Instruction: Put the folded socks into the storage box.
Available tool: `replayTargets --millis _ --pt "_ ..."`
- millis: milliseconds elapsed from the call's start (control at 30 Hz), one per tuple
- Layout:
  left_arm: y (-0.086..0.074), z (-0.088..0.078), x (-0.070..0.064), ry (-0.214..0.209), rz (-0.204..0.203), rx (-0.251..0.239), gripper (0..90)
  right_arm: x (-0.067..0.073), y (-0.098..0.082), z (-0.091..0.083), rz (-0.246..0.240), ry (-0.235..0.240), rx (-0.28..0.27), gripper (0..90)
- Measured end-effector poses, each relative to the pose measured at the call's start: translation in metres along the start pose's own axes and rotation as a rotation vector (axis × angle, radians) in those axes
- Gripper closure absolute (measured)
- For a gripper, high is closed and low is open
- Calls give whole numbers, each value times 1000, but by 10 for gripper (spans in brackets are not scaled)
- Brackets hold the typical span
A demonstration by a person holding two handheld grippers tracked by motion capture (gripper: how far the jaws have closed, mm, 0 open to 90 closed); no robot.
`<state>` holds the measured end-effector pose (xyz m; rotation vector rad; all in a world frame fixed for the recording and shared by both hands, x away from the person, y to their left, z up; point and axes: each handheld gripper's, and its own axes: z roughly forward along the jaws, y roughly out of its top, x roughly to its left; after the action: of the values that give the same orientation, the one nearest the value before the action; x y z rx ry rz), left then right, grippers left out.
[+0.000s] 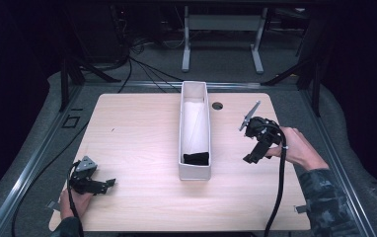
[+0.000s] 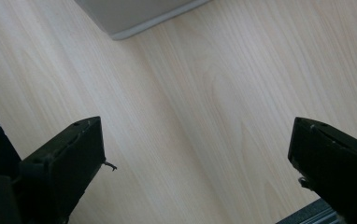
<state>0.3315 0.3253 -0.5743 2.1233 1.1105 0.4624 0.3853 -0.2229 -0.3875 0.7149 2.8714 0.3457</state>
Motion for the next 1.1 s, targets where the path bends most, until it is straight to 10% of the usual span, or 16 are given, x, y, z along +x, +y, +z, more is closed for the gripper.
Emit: replayTargets --millis 633,1100 --pt "0 0 0 0 0 0 4 -9 -66 40 167 -17 -23 22" --pt "0 0 0 -1 1 1 3 6 -124 118 332 -32 -110 16"
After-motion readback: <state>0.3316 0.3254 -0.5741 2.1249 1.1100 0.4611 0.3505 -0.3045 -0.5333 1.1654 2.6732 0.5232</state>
